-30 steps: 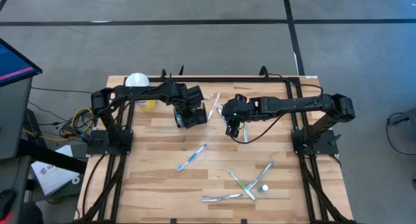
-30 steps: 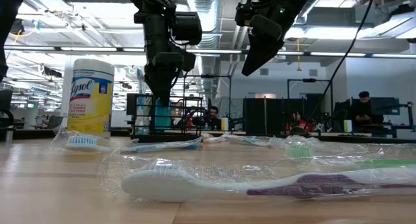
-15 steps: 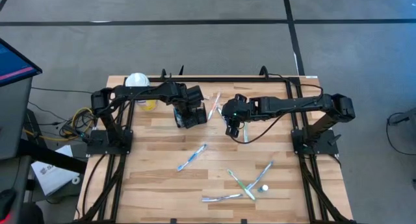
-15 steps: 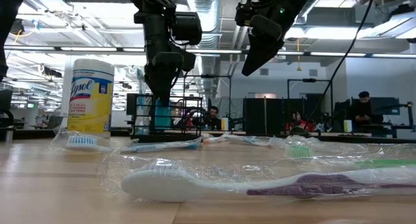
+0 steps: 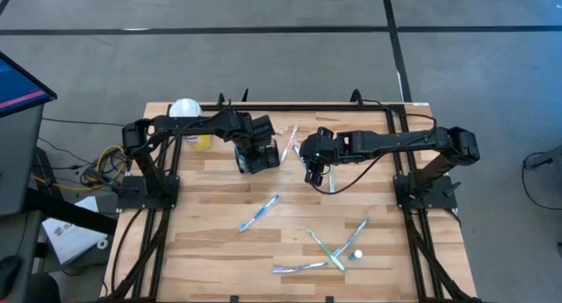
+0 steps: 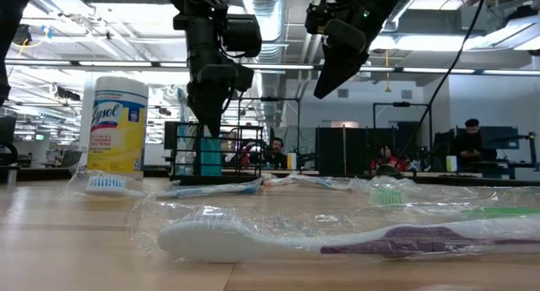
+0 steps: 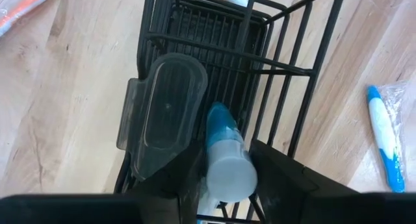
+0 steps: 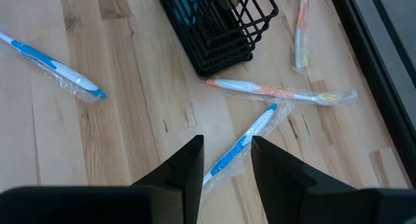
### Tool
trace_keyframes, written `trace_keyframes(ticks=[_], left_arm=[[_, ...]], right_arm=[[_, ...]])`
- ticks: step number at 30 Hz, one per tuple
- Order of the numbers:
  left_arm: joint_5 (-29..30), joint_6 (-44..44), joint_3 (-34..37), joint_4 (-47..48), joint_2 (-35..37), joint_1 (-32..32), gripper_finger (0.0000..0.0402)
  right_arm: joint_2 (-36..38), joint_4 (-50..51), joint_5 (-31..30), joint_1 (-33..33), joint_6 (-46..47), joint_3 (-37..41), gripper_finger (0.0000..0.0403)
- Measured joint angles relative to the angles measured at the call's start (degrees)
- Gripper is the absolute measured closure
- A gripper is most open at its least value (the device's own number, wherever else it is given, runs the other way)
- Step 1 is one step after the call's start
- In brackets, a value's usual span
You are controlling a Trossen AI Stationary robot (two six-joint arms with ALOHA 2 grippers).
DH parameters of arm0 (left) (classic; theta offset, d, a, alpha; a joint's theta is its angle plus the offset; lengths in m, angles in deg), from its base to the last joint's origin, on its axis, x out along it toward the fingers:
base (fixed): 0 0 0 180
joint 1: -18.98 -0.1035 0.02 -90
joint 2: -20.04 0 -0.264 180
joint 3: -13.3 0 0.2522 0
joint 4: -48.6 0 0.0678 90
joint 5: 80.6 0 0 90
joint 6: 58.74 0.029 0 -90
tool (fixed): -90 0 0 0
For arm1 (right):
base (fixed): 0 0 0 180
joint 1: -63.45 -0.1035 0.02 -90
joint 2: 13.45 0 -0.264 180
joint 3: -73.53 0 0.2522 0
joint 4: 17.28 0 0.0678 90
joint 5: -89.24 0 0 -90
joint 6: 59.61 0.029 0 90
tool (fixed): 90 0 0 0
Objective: Pick & Place toothbrushing station
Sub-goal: Put the top mouthwash bottle into the mesh organizer, then put the mouthwash bottle into the mesh organizer
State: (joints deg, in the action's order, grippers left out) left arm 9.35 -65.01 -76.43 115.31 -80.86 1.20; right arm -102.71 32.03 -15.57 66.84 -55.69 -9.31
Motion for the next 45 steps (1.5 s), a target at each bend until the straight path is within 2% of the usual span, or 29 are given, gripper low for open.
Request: trace_keyframes(ticks=[21,45], left_arm=[[-1.5,0.0,0.0,0.0,0.7,-0.6,0.0256],[-3.3,0.0,0.0,0.6,5.8,-1.3,0.0251]], right_arm=[[0.0,0.1,0.0,0.0,0.0,0.0,0.0285],[0.0,0.1,0.0,0.0,0.0,0.0,0.0285]])
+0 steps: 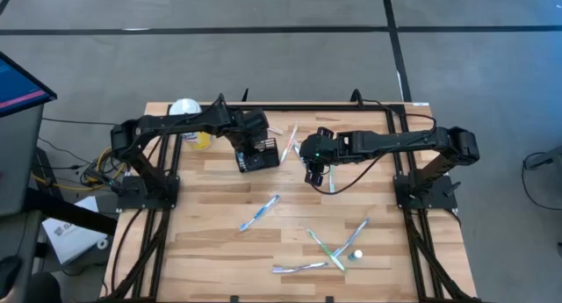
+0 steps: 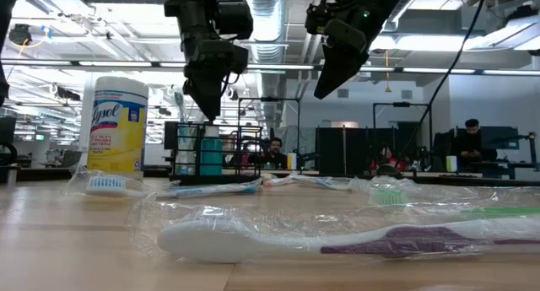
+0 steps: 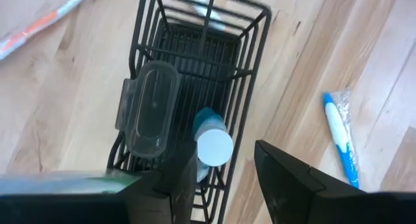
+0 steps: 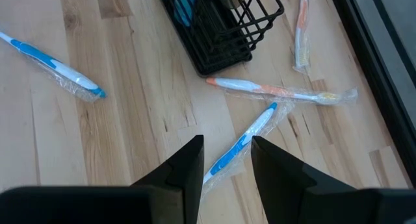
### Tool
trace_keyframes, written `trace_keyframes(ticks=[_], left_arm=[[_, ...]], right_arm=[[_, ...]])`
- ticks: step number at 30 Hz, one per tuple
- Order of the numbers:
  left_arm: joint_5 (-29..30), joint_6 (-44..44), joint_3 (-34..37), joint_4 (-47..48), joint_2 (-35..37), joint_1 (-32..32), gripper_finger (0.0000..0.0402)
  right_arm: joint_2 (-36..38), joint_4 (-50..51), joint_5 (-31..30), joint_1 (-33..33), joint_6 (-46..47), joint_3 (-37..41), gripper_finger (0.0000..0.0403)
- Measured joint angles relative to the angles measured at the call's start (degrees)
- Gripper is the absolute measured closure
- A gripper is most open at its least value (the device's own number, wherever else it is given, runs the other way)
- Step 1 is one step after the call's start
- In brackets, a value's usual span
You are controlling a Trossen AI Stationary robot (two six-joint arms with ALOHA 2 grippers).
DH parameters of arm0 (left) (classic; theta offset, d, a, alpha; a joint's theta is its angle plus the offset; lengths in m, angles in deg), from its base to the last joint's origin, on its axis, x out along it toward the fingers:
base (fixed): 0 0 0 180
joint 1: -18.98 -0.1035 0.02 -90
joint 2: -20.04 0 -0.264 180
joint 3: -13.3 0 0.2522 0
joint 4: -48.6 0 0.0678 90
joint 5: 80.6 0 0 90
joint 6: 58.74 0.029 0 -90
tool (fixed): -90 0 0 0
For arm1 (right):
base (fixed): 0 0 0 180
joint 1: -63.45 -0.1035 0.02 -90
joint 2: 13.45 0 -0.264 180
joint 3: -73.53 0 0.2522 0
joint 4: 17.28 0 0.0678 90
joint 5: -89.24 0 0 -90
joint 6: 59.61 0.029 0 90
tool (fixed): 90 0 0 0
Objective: Pick & Place toothbrushing station
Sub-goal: Put the mouthwash bottle into the mesh organizer
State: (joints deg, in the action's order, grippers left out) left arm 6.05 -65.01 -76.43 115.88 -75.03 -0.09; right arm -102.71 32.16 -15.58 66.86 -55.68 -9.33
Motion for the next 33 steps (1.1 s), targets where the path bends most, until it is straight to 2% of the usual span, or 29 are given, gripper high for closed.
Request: trace_keyframes(ticks=[11,16,20,23,27,33], left_arm=[[0.1,-3.0,0.0,-0.2,8.5,0.6,0.0251],[0.3,-5.8,0.0,-1.2,12.8,3.4,0.0254],[0.4,-7.6,0.0,-3.8,15.0,7.2,0.026],[0.6,-7.7,0.0,-5.5,16.1,10.8,0.0264],[4.0,-7.7,0.0,-6.0,16.4,15.8,0.0269],[8.6,-7.8,0.0,-7.5,15.8,23.1,0.0271]], right_arm=[[0.0,0.0,0.0,0.0,0.0,0.0,0.0285],[0.0,-0.2,0.0,0.0,0.1,0.0,0.0285],[0.0,0.1,1.5,-0.1,0.1,-0.3,0.0285],[0.5,1.0,6.1,-0.1,0.1,-1.0,0.0285],[2.4,3.1,11.7,-0.9,0.2,-1.5,0.0285],[8.0,9.4,12.1,-4.1,4.4,-1.6,0.0285]])
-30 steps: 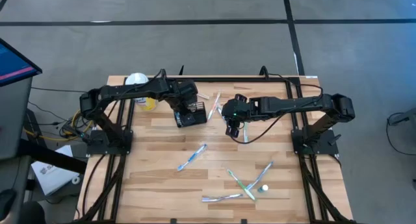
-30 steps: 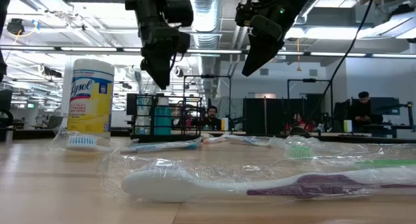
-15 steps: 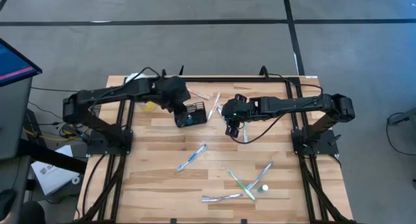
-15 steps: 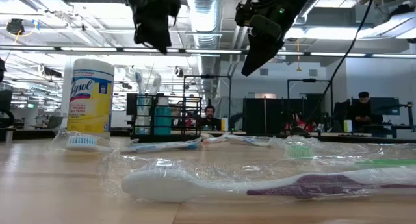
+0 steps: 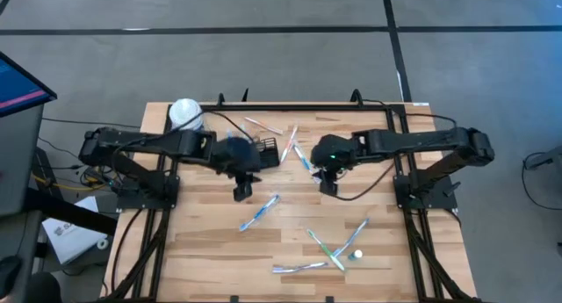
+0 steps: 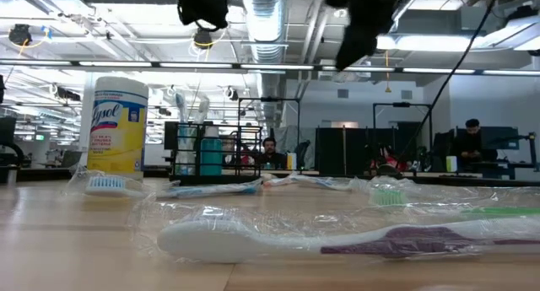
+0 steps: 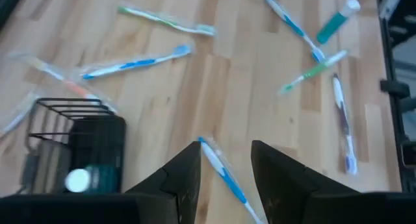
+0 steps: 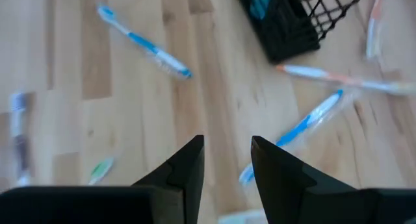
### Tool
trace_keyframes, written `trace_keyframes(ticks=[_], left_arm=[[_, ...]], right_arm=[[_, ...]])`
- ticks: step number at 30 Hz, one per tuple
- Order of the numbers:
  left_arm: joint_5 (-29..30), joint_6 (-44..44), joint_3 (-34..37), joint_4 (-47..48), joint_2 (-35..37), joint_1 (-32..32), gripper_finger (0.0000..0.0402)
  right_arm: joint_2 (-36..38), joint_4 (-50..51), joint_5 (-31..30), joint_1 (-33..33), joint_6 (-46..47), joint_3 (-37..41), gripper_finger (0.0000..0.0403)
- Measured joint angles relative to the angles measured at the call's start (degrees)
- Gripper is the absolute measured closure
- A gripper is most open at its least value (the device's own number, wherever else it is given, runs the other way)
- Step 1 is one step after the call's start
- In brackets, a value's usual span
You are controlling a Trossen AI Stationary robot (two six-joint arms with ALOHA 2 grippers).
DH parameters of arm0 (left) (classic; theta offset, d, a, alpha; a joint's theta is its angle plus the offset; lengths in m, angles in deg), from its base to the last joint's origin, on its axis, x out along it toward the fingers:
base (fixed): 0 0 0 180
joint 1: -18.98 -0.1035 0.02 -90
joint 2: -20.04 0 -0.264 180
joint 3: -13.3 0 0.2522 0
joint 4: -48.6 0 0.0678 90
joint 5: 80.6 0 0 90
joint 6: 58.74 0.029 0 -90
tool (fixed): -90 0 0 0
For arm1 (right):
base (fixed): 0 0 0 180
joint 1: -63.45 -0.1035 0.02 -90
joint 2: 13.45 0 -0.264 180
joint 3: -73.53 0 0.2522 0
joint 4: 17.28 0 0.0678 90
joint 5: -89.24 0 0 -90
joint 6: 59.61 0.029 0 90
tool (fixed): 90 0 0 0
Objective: Pick & Place toothbrushing station
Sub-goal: Put the mouthwash bottle into the mesh organizer
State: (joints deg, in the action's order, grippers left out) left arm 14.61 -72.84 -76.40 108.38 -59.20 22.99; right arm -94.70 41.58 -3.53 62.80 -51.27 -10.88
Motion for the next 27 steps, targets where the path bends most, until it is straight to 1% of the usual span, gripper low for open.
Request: trace_keyframes(ticks=[4,8,15,19,23,27], left_arm=[[3.3,-0.3,0.0,-2.8,0.1,4.1,0.0271],[6.3,-0.4,0.0,-5.7,0.1,7.4,0.0271],[7.1,-0.4,0.0,-8.5,0.1,11.2,0.0271],[7.3,-0.3,0.1,-10.3,0.0,12.2,0.0271],[7.3,0.2,2.8,-15.1,-0.3,12.2,0.0271],[7.3,0.1,5.9,-19.2,-0.2,12.2,0.0271]], right_arm=[[3.8,4.2,0.0,-3.8,4.5,0.0,0.0285],[5.8,8.2,0.0,-8.4,10.0,0.0,0.0285],[6.3,12.4,-0.6,-17.4,19.4,0.0,0.0285],[5.8,15.0,-3.3,-22.1,24.6,0.0,0.0285],[5.9,17.2,-5.4,-27.3,30.3,0.0,0.0285],[5.9,19.6,-10.8,-34.0,35.6,0.0,0.0285]])
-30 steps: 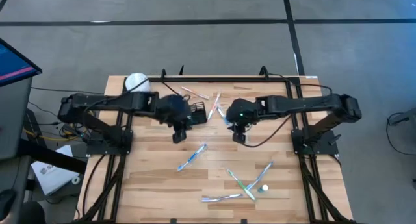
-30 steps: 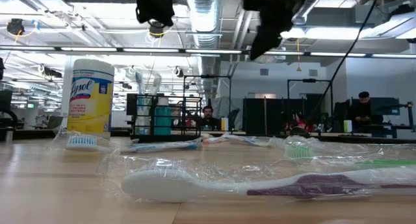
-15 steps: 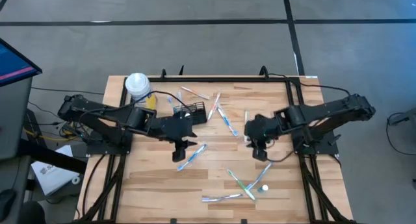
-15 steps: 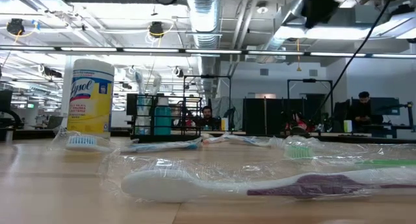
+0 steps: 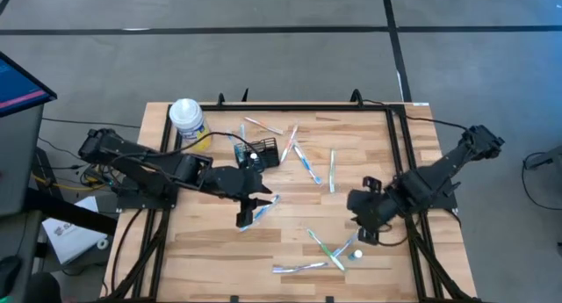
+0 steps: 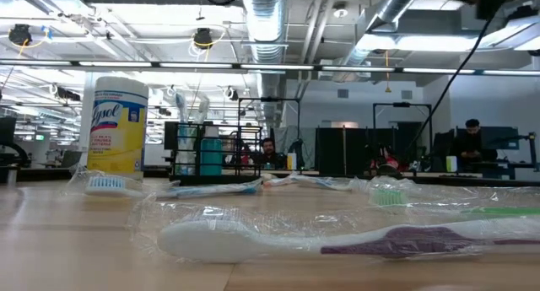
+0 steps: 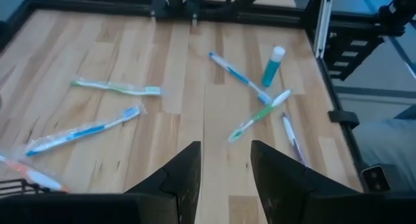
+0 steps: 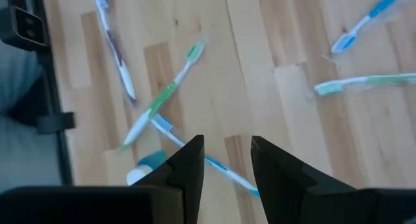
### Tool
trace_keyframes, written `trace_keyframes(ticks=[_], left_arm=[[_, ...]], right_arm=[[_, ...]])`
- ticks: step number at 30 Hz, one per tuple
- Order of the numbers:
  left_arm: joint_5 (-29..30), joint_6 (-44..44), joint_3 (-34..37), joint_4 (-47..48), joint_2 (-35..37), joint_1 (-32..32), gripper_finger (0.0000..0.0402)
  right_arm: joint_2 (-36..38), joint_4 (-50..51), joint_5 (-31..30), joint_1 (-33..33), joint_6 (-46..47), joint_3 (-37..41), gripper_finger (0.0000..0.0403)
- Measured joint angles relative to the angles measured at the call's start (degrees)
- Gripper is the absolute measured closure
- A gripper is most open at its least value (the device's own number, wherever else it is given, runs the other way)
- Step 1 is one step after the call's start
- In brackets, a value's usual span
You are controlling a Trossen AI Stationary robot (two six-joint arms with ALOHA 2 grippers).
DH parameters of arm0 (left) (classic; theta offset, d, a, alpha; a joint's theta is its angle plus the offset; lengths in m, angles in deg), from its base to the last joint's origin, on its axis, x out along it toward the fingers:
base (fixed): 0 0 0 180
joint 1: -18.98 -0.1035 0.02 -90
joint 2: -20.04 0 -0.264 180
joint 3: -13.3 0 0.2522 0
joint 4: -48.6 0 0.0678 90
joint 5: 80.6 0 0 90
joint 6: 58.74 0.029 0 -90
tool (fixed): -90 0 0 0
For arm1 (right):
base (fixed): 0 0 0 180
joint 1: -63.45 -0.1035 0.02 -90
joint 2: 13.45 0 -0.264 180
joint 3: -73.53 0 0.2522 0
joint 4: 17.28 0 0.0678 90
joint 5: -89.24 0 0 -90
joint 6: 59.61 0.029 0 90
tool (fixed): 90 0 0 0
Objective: Pick & Place toothbrushing station
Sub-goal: Put the mouthwash bottle into the mesh organizer
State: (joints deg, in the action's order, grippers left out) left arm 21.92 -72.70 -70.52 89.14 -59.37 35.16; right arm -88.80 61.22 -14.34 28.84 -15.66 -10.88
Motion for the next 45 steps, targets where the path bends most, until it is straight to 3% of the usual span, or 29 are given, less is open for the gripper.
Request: trace_keyframes(ticks=[10,21,30,45], left_arm=[[-0.5,0.0,7.1,-12.4,-0.1,1.3,0.0271],[-0.7,0.1,9.1,-20.3,-0.1,2.9,0.0271],[-0.6,0.1,9.1,-20.9,-0.1,2.9,0.0271],[-0.5,0.2,9.1,-21.8,-0.1,2.9,0.0271]], right_arm=[[0.4,-1.6,-14.5,-17.9,12.2,5.2,0.0285],[4.9,-7.2,-24.3,-28.3,22.5,15.6,0.0301],[7.1,-17.7,-26.3,-31.6,22.5,25.3,0.0308],[7.0,-35.3,-27.0,-35.5,23.2,33.9,0.0308]])
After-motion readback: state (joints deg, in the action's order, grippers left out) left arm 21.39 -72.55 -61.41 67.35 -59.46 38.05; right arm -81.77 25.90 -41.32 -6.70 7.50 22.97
